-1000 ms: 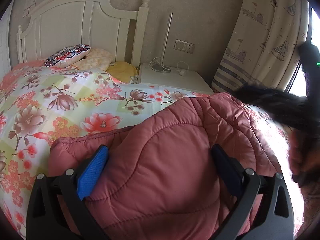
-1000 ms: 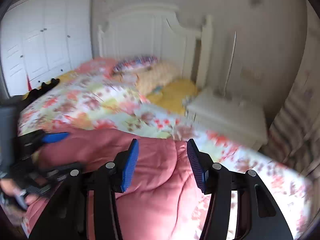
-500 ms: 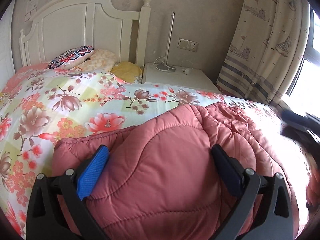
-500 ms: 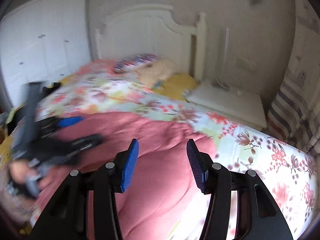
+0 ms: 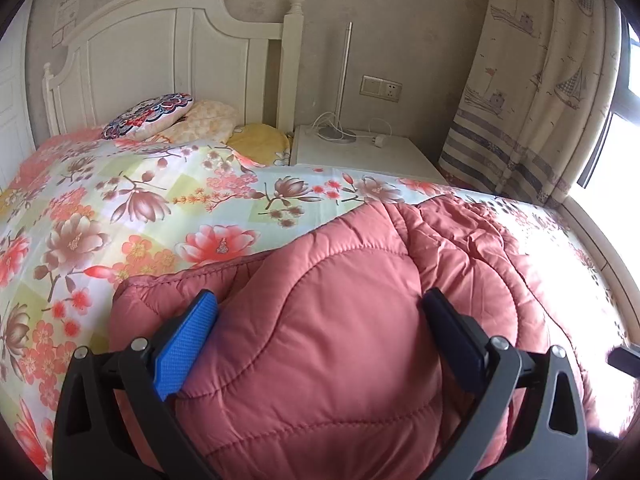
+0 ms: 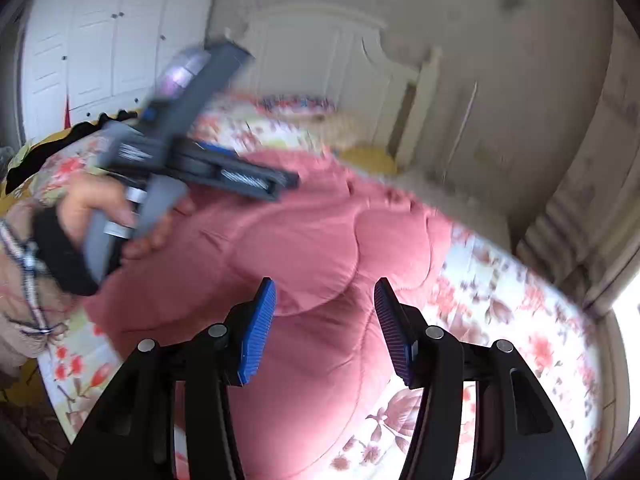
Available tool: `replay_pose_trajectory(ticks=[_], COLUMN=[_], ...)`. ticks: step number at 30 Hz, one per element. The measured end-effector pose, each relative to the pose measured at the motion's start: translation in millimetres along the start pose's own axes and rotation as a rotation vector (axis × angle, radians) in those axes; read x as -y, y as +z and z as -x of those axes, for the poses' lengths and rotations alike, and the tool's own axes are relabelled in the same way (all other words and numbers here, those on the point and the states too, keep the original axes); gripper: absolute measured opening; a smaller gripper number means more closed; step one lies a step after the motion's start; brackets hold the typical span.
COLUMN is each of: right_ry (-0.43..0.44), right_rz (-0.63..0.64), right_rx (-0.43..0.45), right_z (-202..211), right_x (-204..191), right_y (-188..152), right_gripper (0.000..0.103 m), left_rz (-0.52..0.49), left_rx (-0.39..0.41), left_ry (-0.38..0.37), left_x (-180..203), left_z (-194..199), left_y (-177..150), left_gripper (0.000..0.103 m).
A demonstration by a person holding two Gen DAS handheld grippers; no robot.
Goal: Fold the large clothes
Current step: 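Grasp the pink coat bundle with the right gripper while the left gripper holds it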
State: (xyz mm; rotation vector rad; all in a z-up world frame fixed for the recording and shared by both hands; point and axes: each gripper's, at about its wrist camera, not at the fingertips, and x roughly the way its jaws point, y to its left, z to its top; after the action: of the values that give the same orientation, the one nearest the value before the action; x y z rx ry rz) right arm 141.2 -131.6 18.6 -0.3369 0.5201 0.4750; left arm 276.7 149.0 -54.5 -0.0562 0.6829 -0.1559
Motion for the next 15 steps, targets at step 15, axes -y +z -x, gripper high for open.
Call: replay_pose_trajectory(ticks=[15], right_ry=[0.033], right_rz=[-0.026], right_rx=[-0.036], right_z=[-23.3], right_x=[-19.4], right_y=[-43.3], right_gripper=[0.058], left_rz=[-0.042], left_rx=[0.008], left_ry=[0.065], left_x=[11.3], left_z=[1.7], left_y=[-2.1], left_gripper=[0.101])
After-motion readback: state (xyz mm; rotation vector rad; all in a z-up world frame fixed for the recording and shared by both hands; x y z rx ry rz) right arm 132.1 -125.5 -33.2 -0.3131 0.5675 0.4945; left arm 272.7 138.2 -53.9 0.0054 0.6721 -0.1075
